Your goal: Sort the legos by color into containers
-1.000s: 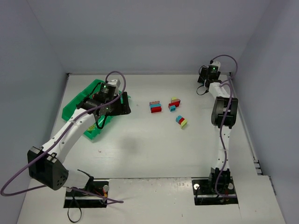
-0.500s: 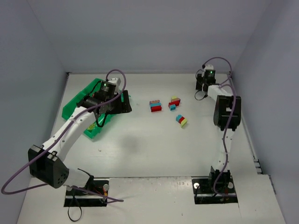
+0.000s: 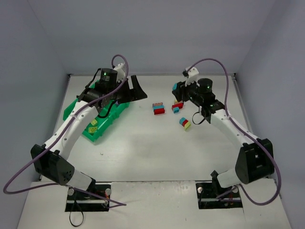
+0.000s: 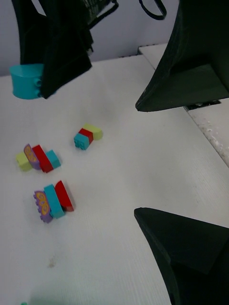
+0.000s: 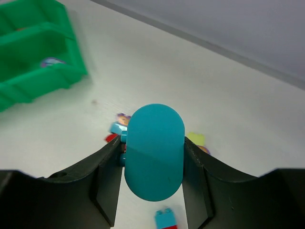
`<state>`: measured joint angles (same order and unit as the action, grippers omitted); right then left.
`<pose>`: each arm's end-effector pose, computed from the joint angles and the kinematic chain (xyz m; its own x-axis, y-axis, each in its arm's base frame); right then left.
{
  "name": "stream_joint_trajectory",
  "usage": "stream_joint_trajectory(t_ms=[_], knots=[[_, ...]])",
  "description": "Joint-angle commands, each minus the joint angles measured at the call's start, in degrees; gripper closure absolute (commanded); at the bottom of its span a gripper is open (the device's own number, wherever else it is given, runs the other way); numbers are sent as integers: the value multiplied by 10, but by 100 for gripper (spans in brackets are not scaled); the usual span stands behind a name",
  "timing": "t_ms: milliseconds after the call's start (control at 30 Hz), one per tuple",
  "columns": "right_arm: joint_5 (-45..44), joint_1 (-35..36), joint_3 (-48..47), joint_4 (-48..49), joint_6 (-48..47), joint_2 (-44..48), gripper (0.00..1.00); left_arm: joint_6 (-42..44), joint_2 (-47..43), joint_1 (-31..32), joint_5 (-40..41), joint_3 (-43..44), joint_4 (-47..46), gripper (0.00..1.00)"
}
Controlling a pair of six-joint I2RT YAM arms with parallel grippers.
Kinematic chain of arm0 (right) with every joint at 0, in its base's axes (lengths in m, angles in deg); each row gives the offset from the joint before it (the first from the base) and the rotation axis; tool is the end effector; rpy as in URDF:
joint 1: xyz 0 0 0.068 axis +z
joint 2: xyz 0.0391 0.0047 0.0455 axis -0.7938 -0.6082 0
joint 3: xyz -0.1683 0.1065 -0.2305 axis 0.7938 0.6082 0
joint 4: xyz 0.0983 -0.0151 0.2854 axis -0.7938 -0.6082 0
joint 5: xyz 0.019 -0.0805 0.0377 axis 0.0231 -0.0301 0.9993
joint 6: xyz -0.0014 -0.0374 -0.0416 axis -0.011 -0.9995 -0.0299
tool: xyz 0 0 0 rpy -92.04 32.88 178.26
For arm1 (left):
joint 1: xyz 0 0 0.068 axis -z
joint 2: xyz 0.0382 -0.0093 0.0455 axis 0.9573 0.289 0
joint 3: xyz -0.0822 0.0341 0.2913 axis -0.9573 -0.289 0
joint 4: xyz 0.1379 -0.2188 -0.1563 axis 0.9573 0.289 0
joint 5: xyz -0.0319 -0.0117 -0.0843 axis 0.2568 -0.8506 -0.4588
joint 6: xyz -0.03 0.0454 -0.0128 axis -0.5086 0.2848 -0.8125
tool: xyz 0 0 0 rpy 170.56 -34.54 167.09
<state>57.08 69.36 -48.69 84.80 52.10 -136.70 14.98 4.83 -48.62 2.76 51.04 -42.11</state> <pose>0.3752 0.1266 0.3373 -0.0524 -0.0790 -0.9955 -0.5885 0.8078 -0.0331 0.3305 -0.1666 0.4270 -0.7555 -0.2646 -0.5994 0.2801 0.6966 -0.6605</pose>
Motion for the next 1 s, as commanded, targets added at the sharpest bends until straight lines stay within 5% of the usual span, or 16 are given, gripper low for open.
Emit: stream_joint_trajectory(t_ms=[0,300,967], knots=[[54,23,29,44,15,69,100,-32,-17,-5,-66,35,-59,25],[101,101,60,29,20,195,98,-104,-52,20,-136,-17,-142,25],[146,174,69,-17,-2,245,96,-127,-87,133,-66,-56,-188,31]])
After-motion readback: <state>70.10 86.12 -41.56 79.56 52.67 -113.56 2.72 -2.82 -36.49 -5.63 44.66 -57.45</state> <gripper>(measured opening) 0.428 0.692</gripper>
